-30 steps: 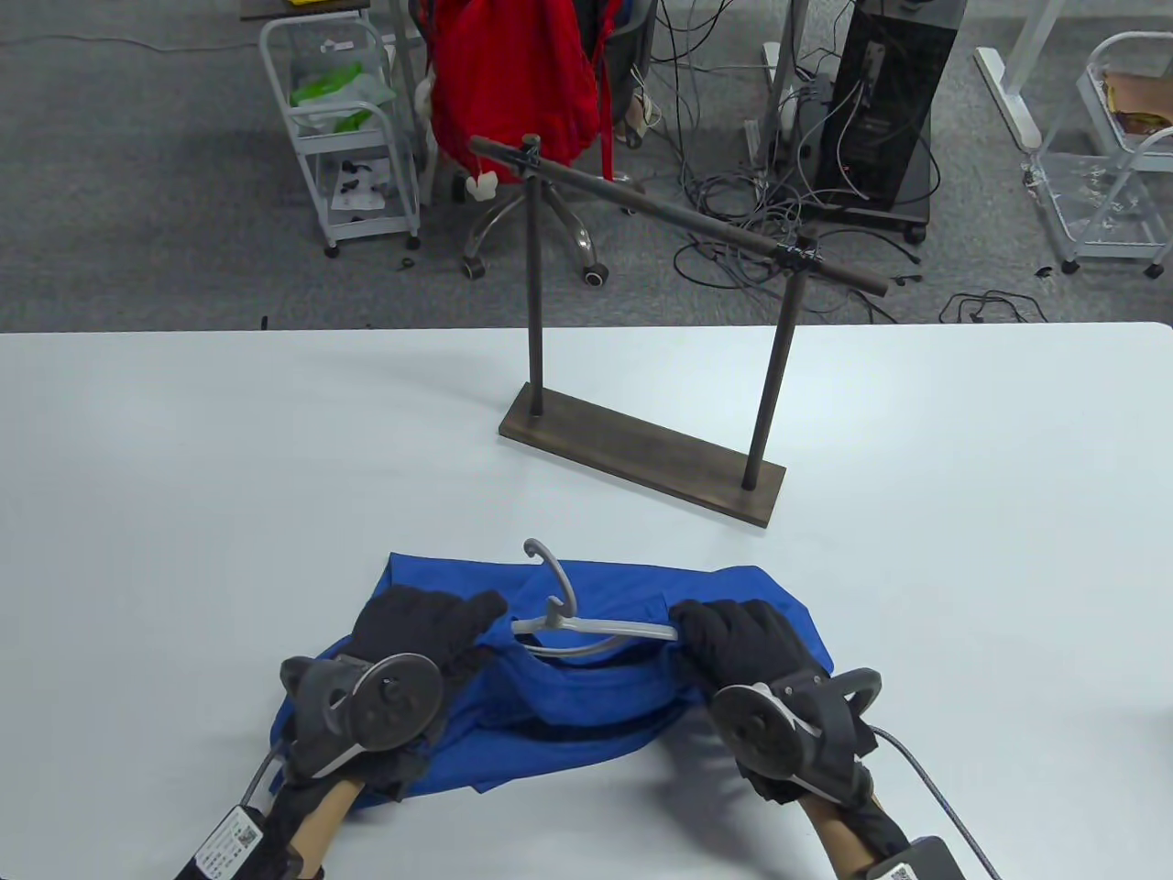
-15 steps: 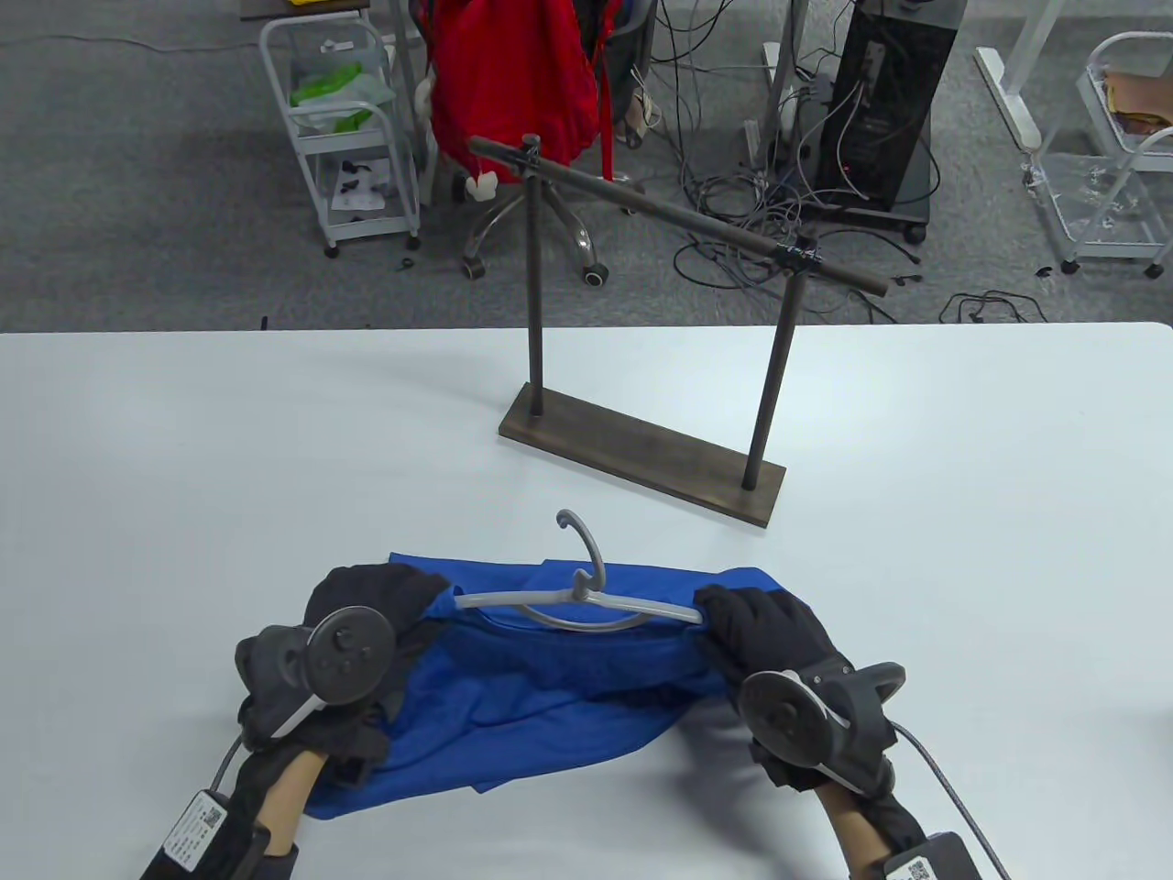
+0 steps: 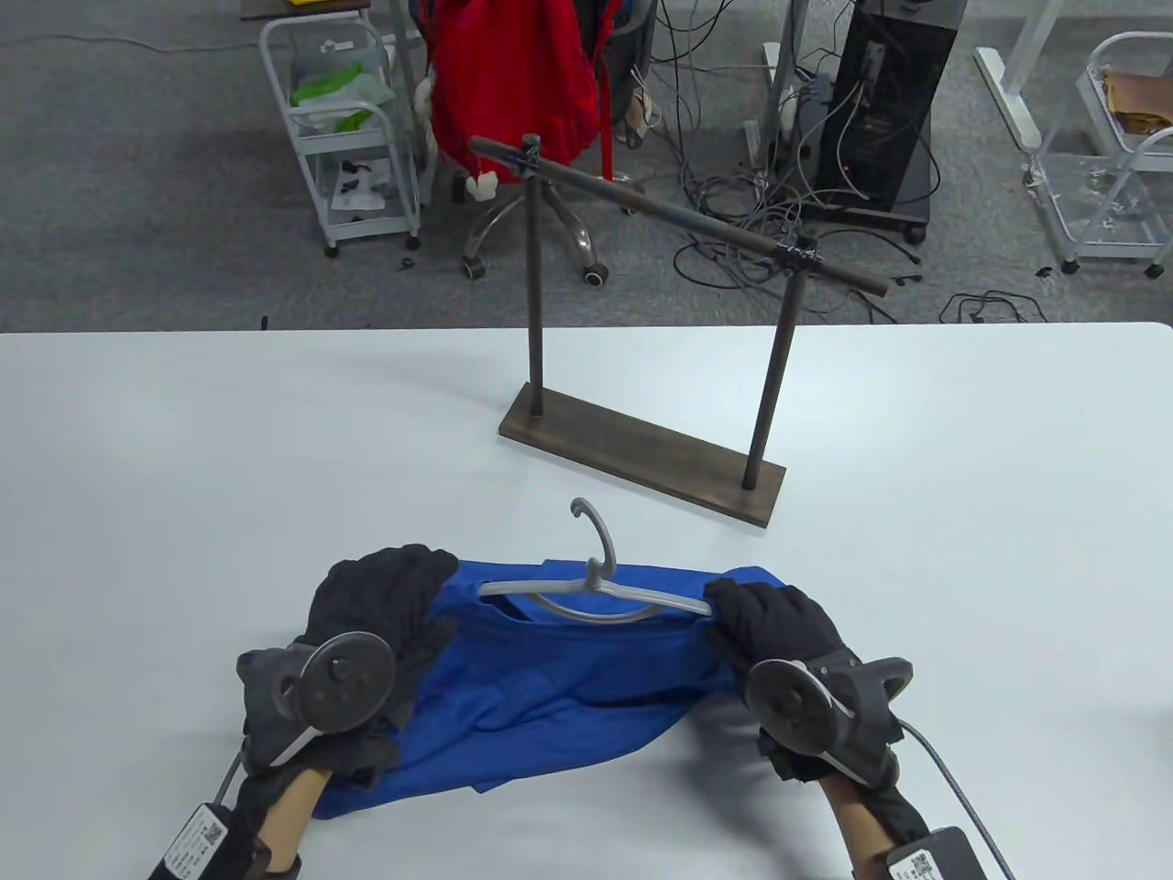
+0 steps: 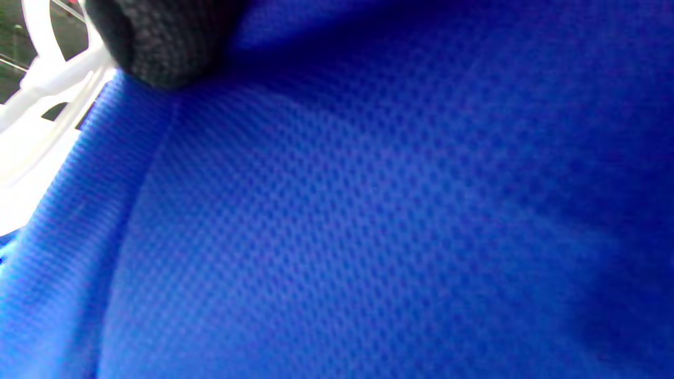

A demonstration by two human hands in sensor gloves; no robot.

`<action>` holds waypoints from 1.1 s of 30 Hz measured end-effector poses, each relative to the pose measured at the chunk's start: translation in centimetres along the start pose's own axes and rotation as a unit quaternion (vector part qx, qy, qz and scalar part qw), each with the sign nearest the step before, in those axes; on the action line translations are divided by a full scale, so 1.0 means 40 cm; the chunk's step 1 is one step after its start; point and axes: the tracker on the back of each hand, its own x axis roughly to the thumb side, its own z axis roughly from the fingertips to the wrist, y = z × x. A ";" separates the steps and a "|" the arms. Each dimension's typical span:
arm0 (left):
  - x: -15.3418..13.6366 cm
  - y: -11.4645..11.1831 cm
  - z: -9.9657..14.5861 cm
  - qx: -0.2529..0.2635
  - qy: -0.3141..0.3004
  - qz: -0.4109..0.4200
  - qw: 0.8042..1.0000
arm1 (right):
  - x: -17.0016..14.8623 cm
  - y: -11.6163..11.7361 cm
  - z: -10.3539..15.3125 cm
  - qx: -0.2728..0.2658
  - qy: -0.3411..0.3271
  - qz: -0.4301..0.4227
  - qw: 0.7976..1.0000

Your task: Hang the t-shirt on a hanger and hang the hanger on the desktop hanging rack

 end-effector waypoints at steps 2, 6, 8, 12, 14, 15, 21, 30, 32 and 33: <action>0.018 -0.004 0.006 0.001 -0.015 -0.001 1.000 | -0.008 0.004 -0.003 0.004 0.007 -0.001 1.000; 0.066 -0.033 0.020 -0.027 -0.055 -0.007 0.998 | -0.029 0.013 -0.008 0.005 0.026 -0.003 1.000; 0.087 -0.049 0.028 -0.042 -0.073 -0.010 0.996 | -0.035 0.014 -0.009 0.003 0.030 0.000 1.000; 0.127 -0.075 0.042 -0.064 -0.102 -0.034 0.992 | -0.044 0.008 -0.014 -0.008 0.036 0.006 0.999; 0.144 -0.084 0.049 -0.071 -0.114 -0.044 0.990 | -0.044 -0.012 -0.023 -0.024 0.038 0.015 0.999; 0.147 -0.085 0.051 -0.073 -0.118 -0.045 0.989 | -0.042 -0.021 -0.027 -0.032 0.039 0.019 0.999; 0.157 -0.086 0.056 -0.076 -0.126 -0.047 0.988 | -0.012 -0.139 -0.130 -0.089 0.040 0.054 0.994; 0.150 -0.085 0.051 -0.079 -0.119 -0.041 0.989 | 0.001 -0.270 -0.360 -0.116 0.126 0.069 0.983; 0.150 -0.085 0.050 -0.080 -0.118 -0.040 0.989 | -0.005 -0.267 -0.387 -0.102 0.143 0.071 0.982; 0.150 -0.085 0.050 -0.082 -0.118 -0.040 0.989 | -0.009 -0.262 -0.397 -0.098 0.151 0.078 0.981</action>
